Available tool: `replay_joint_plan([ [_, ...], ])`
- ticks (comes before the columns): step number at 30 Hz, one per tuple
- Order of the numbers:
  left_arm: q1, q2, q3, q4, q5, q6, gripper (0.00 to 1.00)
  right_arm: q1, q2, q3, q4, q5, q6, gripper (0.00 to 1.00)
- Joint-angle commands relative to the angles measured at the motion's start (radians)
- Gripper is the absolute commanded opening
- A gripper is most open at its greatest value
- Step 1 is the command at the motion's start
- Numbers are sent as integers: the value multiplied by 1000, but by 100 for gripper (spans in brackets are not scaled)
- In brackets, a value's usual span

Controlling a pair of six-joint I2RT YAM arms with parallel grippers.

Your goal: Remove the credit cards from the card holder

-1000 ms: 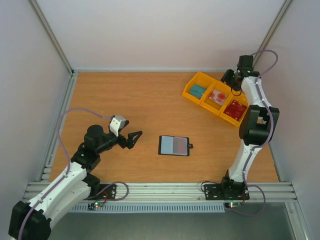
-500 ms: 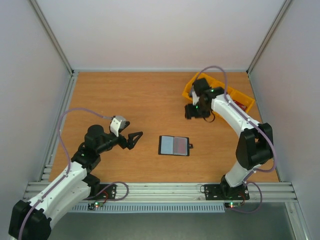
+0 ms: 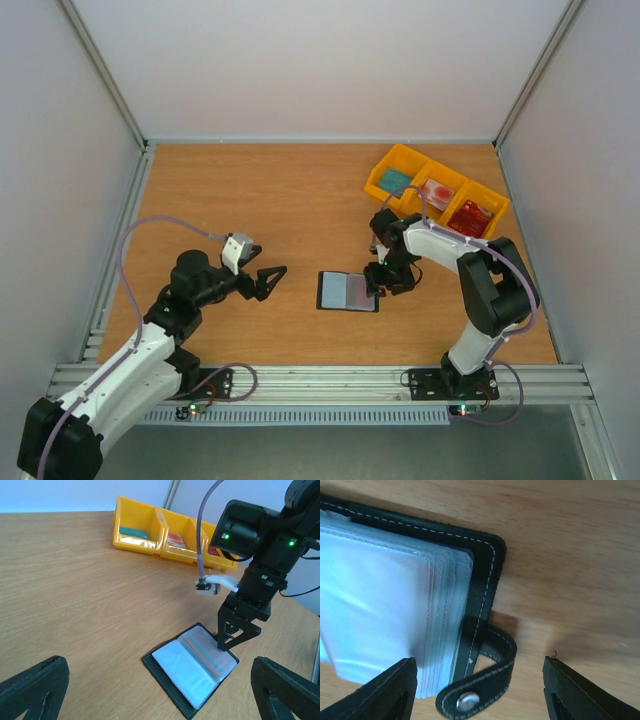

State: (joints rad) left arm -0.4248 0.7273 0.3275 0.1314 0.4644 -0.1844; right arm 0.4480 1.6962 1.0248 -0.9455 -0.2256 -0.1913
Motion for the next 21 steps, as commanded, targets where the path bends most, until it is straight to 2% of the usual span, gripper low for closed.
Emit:
replay_joint_plan([
  [1, 6, 6, -11, 66, 16, -13, 99, 1, 36, -25, 78, -35, 16, 67],
  [3, 5, 9, -12, 64, 15, -15, 99, 1, 52, -23, 87, -36, 15, 59],
  [9, 5, 9, -10, 59, 14, -15, 99, 1, 47, -16, 71, -35, 2, 21],
  [13, 6, 14, -11, 63, 19, -15, 99, 1, 7, 25, 34, -65, -45, 3],
  [21, 6, 27, -19, 81, 82, -28, 99, 8, -169, 124, -22, -199, -215, 1],
])
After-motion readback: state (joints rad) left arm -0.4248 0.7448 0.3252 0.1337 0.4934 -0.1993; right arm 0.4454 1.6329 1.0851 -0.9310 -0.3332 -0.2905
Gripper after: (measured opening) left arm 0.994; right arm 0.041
